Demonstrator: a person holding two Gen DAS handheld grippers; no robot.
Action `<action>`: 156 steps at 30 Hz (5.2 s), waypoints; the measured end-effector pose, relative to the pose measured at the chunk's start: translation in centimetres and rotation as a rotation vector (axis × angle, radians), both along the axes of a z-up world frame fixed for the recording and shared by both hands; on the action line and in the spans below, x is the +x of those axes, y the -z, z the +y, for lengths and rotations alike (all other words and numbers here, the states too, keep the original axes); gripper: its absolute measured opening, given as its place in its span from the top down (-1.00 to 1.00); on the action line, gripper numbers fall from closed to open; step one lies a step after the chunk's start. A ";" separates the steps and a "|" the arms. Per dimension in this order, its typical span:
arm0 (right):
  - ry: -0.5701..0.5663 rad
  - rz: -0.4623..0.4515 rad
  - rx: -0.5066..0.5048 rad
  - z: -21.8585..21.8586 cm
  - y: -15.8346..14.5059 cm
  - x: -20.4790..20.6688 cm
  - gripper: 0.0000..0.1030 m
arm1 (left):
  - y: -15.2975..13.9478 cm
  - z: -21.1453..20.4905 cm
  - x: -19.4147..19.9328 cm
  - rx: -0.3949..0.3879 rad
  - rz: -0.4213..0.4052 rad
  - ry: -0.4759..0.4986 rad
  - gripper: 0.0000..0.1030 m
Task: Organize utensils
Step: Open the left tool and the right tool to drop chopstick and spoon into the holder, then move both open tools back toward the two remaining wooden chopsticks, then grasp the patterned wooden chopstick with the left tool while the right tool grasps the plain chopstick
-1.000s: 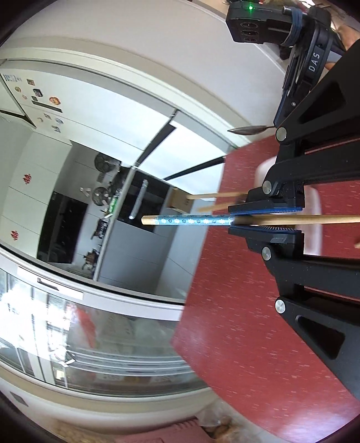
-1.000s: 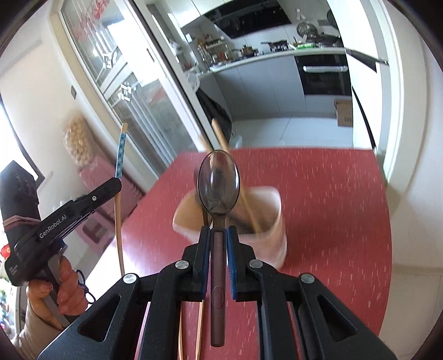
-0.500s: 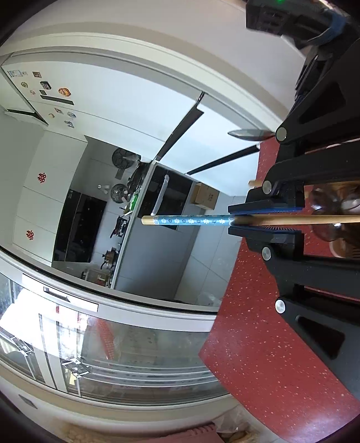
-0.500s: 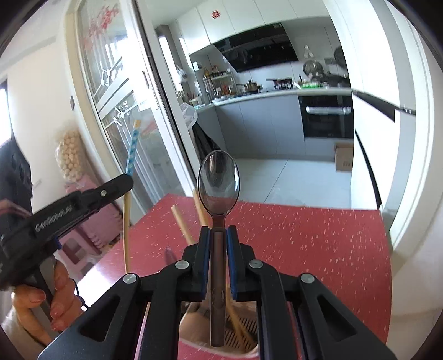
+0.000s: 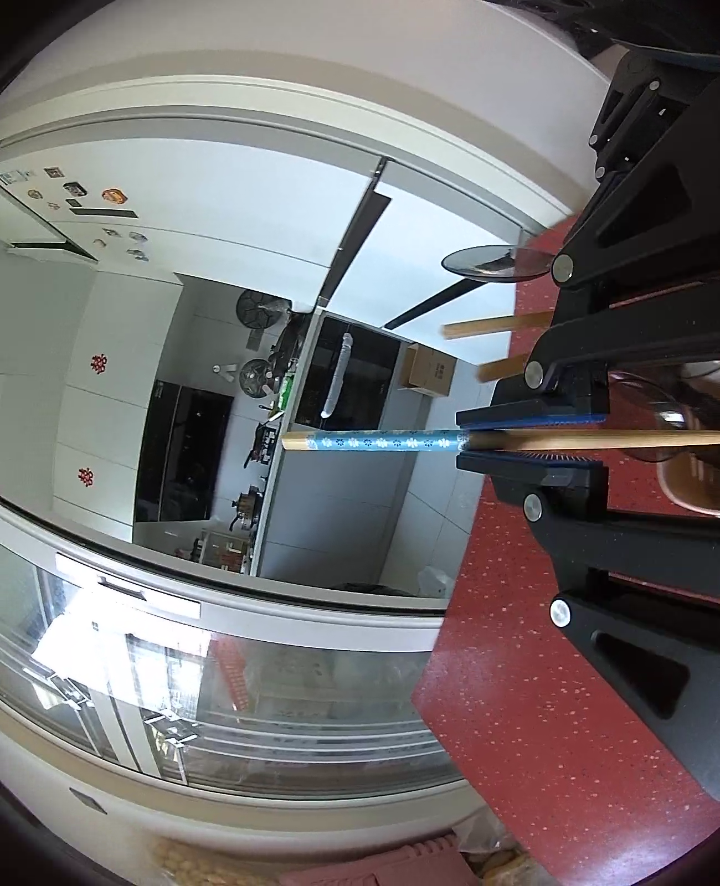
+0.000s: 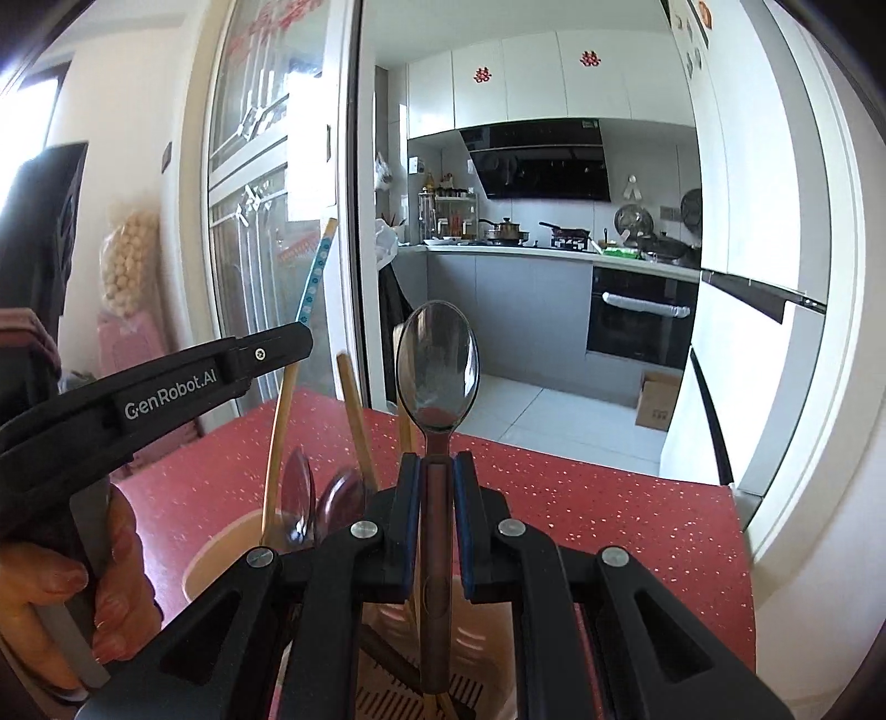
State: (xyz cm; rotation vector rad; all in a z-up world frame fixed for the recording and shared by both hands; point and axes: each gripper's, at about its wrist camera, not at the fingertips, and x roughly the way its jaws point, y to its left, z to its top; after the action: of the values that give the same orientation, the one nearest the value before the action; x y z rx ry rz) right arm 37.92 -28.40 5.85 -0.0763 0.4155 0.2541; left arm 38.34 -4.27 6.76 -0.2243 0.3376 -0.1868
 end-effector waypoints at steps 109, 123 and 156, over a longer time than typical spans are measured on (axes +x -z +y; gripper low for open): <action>0.119 0.851 -0.053 4.3 11.2 -14.8 -1.00 | 15.5 10.2 -22.9 0.099 0.713 -0.196 -1.00; 0.111 0.868 -0.168 7.9 12.7 -14.0 -0.47 | 15.3 10.7 -21.0 0.114 0.754 -0.214 -1.00; 0.044 0.858 -0.035 5.5 11.7 -15.1 0.88 | 16.7 5.0 -14.6 0.147 0.857 -0.088 -1.00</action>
State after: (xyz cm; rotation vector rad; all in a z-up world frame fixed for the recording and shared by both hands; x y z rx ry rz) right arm 22.81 -22.90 -5.84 0.0122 1.2735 0.2276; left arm 23.71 0.72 -9.96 -0.1632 1.1862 0.0330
